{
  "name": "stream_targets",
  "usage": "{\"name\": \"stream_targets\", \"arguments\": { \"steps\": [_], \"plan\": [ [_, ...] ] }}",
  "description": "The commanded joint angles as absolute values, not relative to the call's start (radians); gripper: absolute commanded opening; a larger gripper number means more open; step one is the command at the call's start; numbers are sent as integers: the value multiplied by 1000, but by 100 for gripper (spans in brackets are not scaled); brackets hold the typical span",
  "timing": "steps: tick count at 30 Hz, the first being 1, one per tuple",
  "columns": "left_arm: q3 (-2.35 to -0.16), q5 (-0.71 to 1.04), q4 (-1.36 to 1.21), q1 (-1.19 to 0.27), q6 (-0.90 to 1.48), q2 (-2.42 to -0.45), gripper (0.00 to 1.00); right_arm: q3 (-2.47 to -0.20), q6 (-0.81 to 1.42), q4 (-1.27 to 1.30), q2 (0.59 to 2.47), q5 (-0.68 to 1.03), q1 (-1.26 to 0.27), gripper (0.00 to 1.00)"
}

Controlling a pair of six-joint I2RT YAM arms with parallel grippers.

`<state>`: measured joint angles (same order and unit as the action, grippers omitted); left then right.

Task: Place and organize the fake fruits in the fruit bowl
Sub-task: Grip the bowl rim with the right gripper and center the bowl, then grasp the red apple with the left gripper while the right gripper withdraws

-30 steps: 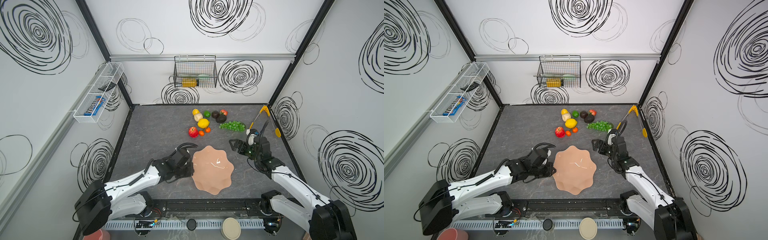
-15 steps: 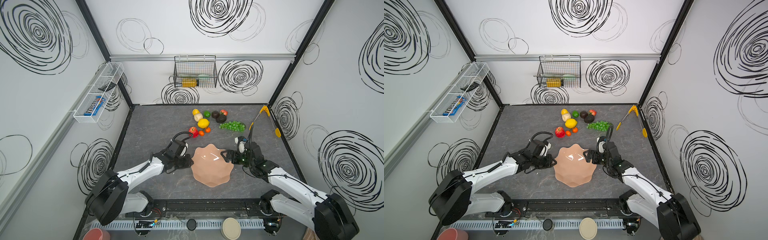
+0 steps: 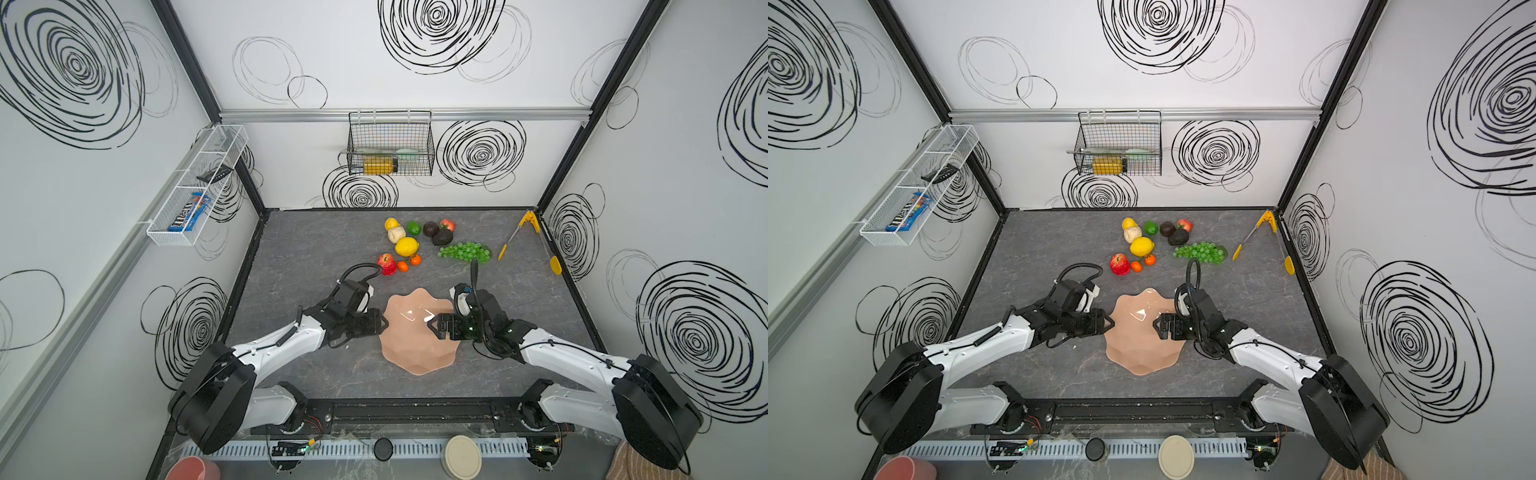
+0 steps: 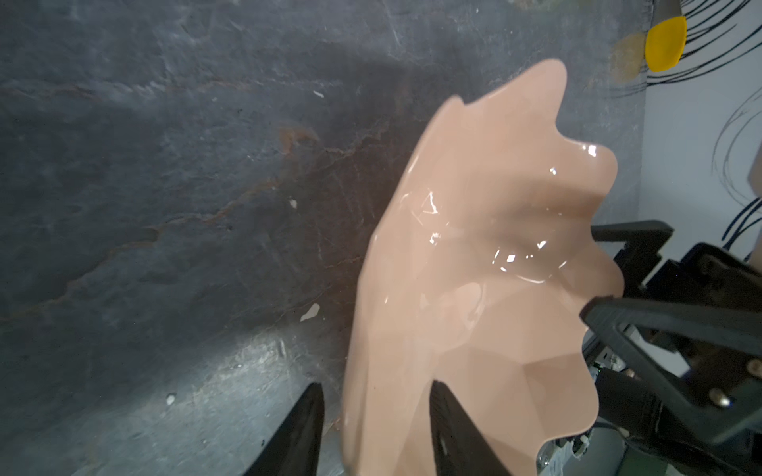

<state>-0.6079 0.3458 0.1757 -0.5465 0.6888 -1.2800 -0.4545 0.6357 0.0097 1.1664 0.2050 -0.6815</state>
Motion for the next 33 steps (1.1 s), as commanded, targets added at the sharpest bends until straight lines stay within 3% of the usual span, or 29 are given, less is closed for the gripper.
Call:
{"name": "stream_targets", "arguments": {
  "steps": [1, 7, 13, 19, 26, 33],
  "plan": [
    [-580, 308, 132, -503, 691, -1246, 53, -506, 657, 20, 1193, 189, -725, 99],
    [-603, 214, 180, -492, 675, -1200, 67, -550, 634, -61, 1214, 108, -739, 98],
    [-722, 9, 254, -501, 644, -1161, 85, -558, 569, -130, 1119, -6, -714, 97],
    [-922, -162, 273, -517, 604, -1297, 99, -551, 518, -155, 968, -122, -688, 97],
    [-1177, -189, 300, -517, 572, -1575, 96, -416, 470, -44, 710, -166, -680, 97],
    [-1385, -251, 388, -514, 543, -1817, 96, -268, 490, 32, 613, -184, -663, 97]
  ]
}}
